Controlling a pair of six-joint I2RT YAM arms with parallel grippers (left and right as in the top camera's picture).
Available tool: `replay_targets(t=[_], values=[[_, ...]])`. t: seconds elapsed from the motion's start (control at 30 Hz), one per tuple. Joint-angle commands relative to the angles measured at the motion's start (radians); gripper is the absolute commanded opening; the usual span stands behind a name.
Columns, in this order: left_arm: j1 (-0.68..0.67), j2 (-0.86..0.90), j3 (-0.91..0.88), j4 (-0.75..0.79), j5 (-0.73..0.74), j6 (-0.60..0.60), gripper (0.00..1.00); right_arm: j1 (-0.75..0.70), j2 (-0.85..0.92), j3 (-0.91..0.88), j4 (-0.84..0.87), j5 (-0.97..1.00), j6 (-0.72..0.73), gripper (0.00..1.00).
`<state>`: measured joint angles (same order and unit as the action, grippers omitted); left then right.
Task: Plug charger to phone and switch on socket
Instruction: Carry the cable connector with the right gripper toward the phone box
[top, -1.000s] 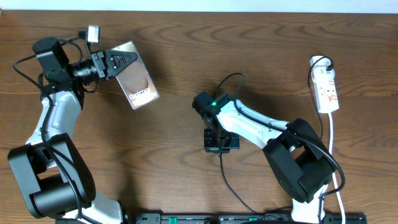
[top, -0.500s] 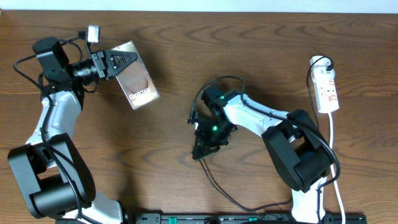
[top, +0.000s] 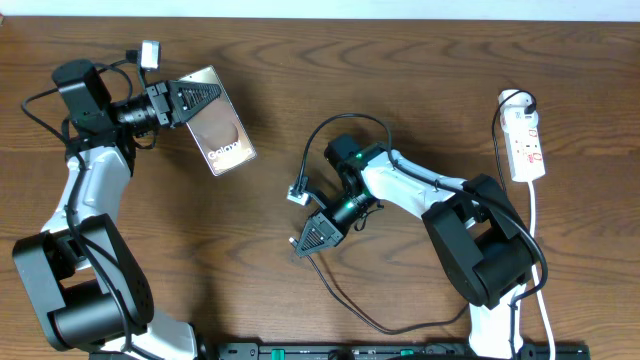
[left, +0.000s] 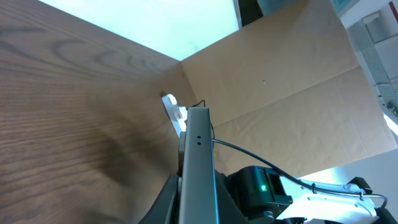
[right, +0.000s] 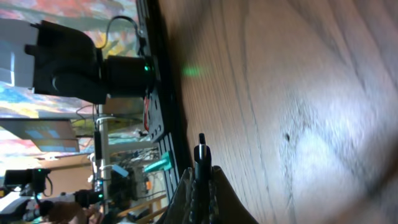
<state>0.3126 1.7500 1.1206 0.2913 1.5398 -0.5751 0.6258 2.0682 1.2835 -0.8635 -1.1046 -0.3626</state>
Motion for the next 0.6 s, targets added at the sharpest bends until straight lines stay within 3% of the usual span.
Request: replay_targets(t=[0.0, 0.27, 0.57], values=[[0.002, -0.022, -0.003, 0.003, 0.031, 0.007, 0.08, -0.003, -0.001, 0.000, 0.037, -0.069, -0.042, 0.01], [0.002, -0.022, -0.003, 0.002, 0.032, 0.007, 0.07, -0.003, -0.001, 0.000, 0.192, -0.117, 0.078, 0.01], [0.002, -0.022, -0.003, -0.006, 0.032, 0.006, 0.08, -0.006, -0.001, 0.000, 0.443, -0.447, 0.089, 0.01]])
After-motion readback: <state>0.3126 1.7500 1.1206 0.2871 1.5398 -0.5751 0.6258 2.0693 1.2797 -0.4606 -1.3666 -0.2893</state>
